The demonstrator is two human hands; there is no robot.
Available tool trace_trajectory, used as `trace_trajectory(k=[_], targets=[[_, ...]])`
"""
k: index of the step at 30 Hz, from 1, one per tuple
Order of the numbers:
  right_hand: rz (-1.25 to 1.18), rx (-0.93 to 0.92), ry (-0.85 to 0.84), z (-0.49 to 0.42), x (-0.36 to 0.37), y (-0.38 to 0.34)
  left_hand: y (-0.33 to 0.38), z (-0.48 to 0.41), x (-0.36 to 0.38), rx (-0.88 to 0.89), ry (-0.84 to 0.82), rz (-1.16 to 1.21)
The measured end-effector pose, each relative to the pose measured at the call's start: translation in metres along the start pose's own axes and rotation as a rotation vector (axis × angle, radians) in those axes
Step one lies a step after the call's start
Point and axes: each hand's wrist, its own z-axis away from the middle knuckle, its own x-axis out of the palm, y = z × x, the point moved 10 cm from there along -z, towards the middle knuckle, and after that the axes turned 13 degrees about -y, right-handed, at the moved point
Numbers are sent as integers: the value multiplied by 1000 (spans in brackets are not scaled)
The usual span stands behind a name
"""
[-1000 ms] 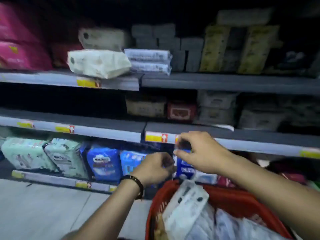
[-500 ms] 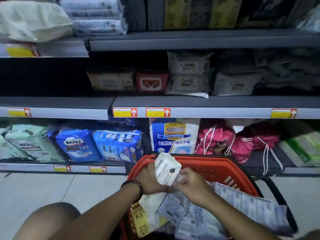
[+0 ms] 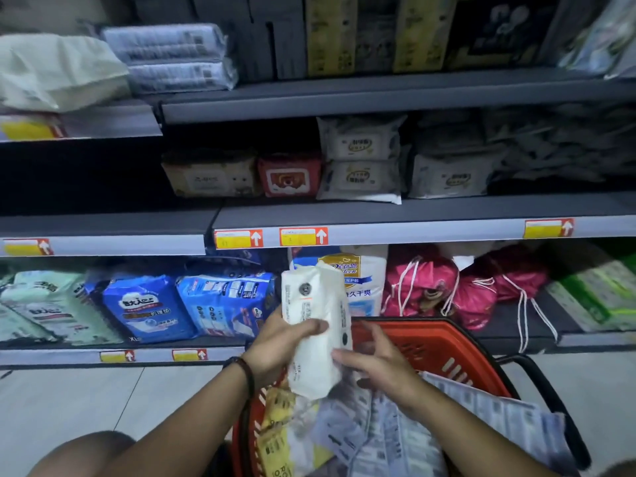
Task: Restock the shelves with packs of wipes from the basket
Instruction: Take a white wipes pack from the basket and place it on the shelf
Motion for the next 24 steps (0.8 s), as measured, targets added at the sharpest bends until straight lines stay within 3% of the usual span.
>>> trace_trajectory(k=[5, 9, 14, 20, 24], targets=[[-297, -84, -205, 8, 22, -17, 17, 4, 21, 74, -130, 464], [-428, -237, -62, 13, 8, -35, 38, 3, 24, 194, -165, 401], [-374, -323, 132, 23, -20, -51, 41, 3, 18, 228, -101, 411], [-315, -435, 244, 30, -24, -67, 62, 15, 10, 250, 141, 480], [-13, -529, 242, 39, 3, -94, 84, 29, -8, 409, 296, 573]])
